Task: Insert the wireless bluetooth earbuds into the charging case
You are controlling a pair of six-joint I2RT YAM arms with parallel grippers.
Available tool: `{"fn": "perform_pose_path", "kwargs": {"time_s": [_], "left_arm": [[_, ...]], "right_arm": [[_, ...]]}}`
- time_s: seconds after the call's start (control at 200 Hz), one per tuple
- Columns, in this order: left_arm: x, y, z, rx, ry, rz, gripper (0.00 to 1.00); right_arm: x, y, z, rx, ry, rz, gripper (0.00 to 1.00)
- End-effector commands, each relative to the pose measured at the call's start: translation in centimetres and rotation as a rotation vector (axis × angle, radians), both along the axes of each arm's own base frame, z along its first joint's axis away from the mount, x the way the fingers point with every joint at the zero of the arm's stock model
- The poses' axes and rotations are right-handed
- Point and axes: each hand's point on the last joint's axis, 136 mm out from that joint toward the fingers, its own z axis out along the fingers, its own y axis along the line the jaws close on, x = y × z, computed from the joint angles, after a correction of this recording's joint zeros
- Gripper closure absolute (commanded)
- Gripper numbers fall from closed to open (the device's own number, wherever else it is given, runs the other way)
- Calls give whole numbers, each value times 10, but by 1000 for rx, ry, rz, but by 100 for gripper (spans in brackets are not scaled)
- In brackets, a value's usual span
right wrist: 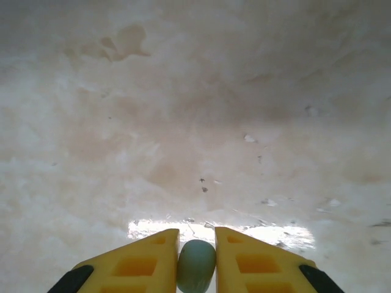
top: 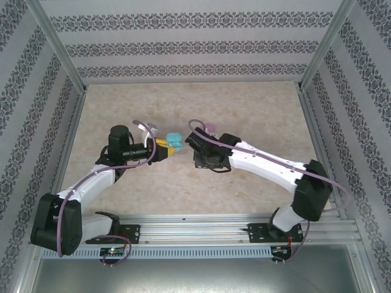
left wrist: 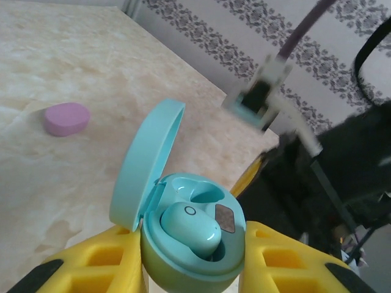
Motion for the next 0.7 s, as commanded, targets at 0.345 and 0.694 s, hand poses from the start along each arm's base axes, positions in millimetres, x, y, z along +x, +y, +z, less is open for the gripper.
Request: {"fn": "perform_pose_path", "kwargs": {"time_s": [0.345, 0.694], "left_arm": [[-46, -40, 29, -38, -216, -215, 94], [-56, -47, 42, -48, -244, -244, 94]], "right_arm": [[-22, -5, 109, -87, -223, 252, 82], [-24, 21, 113, -180, -228, 362, 82]]}}
